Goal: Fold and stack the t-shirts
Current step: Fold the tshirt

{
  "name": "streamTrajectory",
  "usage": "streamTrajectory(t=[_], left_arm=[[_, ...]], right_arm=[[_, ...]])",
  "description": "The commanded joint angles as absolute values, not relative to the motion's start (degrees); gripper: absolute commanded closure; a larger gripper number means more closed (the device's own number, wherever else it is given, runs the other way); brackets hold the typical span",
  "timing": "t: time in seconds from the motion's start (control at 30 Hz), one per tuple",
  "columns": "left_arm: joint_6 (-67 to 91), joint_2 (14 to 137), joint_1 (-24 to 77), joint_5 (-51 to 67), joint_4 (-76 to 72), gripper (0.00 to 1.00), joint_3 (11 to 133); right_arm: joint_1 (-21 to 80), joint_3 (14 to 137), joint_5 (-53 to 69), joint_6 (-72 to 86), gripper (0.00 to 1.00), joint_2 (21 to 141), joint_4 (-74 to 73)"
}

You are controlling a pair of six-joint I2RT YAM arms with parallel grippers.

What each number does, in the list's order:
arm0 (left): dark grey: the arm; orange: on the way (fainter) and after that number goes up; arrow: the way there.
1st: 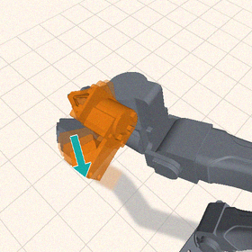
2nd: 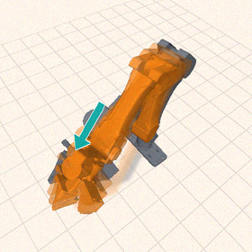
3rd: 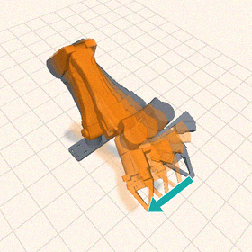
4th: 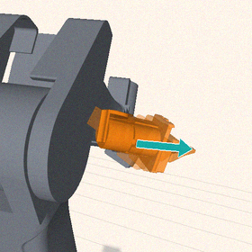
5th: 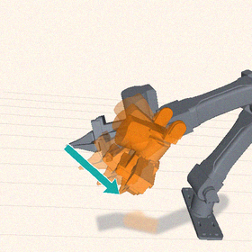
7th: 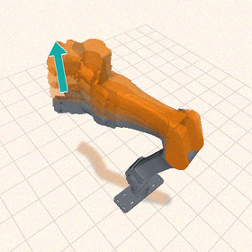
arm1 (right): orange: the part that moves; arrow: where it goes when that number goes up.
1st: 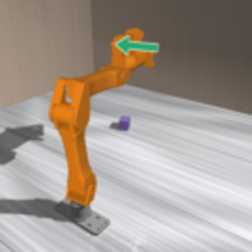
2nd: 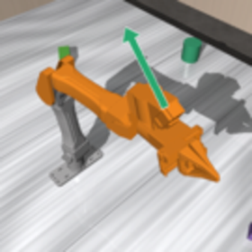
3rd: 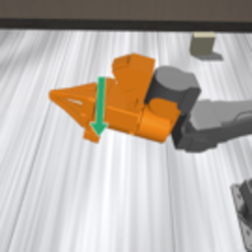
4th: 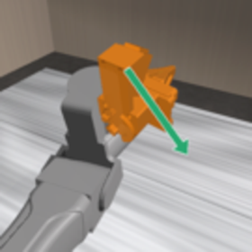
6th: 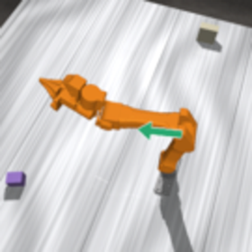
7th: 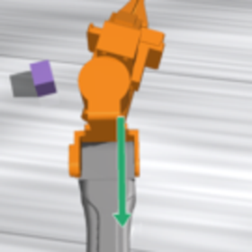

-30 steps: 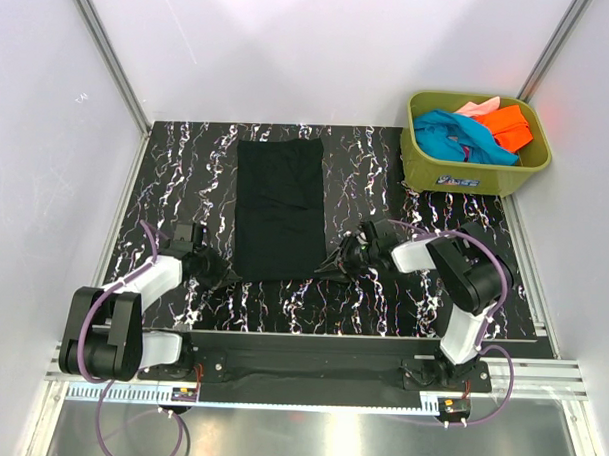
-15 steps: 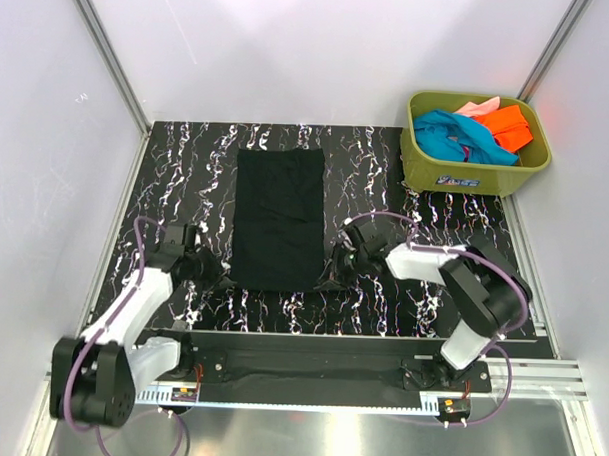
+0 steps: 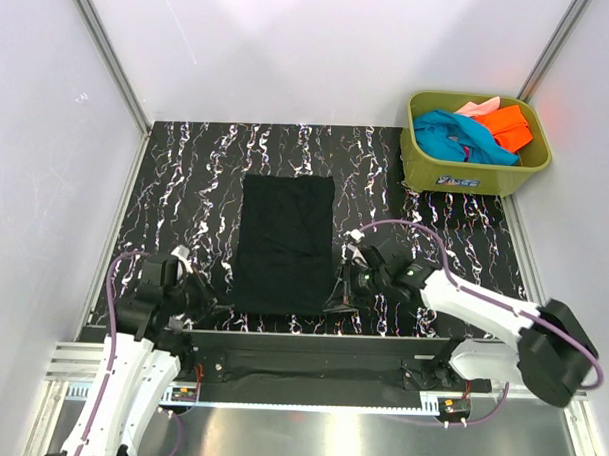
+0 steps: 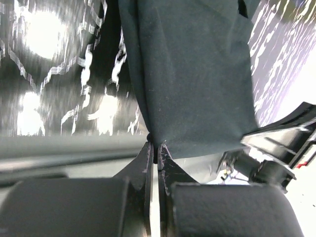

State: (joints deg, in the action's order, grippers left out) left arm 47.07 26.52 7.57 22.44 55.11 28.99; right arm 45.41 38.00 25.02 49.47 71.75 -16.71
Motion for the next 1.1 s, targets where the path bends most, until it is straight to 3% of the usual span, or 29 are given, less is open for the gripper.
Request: streamTrajectory(t=[0.0, 0.17, 0.43, 0.7, 1.07], left_arm=[[47.5, 24.6, 7.6, 23.6, 63.2, 1.00, 33.7], [46.4, 29.5, 7.6, 21.2, 62.9, 1.00, 41.6], [42.8, 52.0, 7.5, 19.1, 54.1, 1.00, 55.4], [38.0, 78.1, 7.4, 21.0, 49.1, 1.00, 74.8], [35.2, 97.6, 5.6, 21.8, 50.0, 1.00, 93.2]], right_arm=[[46.1, 38.8, 25.0, 49.3, 0.95, 65.6, -24.9], [45.9, 44.3, 22.2, 46.8, 0.96, 64.0, -32.6], [34.4, 62.1, 26.5, 38.8, 0.97, 78.9, -35.2], [29.5, 83.0, 30.1, 33.0, 0.97, 96.4, -40.5], [25.9, 100.3, 32.3, 32.4, 0.96, 111.5, -43.3]])
